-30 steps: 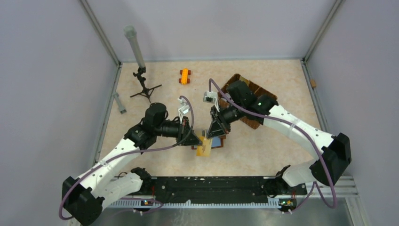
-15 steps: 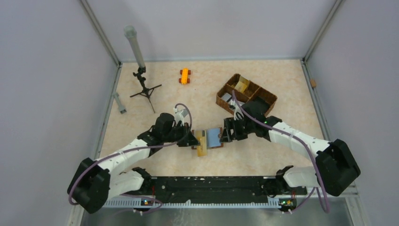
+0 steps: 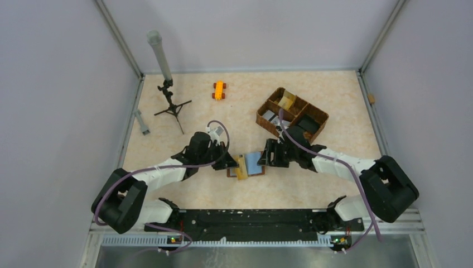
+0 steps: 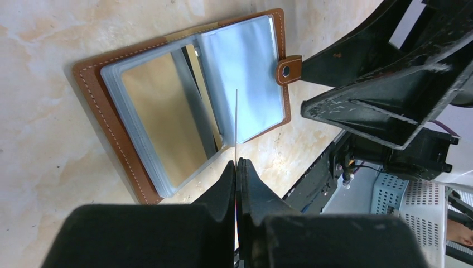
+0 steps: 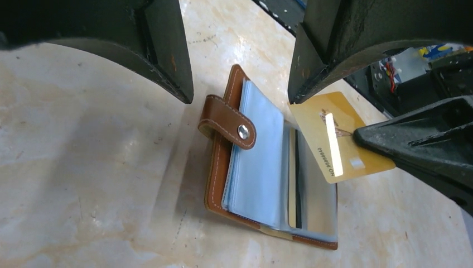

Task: Put the credit cards into the card holder
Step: Pick up the credit card from the storage box, then insert the credit card into the card holder.

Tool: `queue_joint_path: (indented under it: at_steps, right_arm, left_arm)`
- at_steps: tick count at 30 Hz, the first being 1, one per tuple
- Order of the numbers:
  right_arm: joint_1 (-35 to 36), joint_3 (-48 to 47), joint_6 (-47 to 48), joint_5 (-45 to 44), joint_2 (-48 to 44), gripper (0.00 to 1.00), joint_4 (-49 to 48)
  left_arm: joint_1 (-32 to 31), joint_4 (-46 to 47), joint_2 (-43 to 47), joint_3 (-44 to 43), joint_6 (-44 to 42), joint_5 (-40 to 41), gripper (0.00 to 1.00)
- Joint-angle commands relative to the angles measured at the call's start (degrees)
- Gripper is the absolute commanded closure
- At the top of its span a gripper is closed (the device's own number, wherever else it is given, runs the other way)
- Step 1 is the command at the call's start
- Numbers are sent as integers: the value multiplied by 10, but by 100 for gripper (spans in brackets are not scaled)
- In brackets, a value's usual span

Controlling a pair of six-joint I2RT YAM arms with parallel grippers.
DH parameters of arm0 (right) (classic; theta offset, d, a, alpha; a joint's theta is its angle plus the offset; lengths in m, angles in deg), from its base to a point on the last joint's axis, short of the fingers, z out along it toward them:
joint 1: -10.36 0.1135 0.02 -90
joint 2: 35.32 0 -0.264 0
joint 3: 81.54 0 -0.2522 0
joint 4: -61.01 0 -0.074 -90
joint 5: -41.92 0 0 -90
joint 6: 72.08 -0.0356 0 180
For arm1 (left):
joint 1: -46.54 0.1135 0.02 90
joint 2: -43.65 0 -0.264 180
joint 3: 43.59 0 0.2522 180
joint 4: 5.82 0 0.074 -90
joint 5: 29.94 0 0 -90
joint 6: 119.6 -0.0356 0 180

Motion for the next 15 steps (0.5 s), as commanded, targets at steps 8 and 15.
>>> queue_joint_path:
  at_steps: [8,15]
  right_arm:
    - [33,-36,-22,-71,75,42,-52]
    - [35,-53,-14,-111,110,72,-7]
  left_arm:
    - [19,12,-5,-8,-18,9,100]
    - [25,10,-20,-19,-16,-8,100]
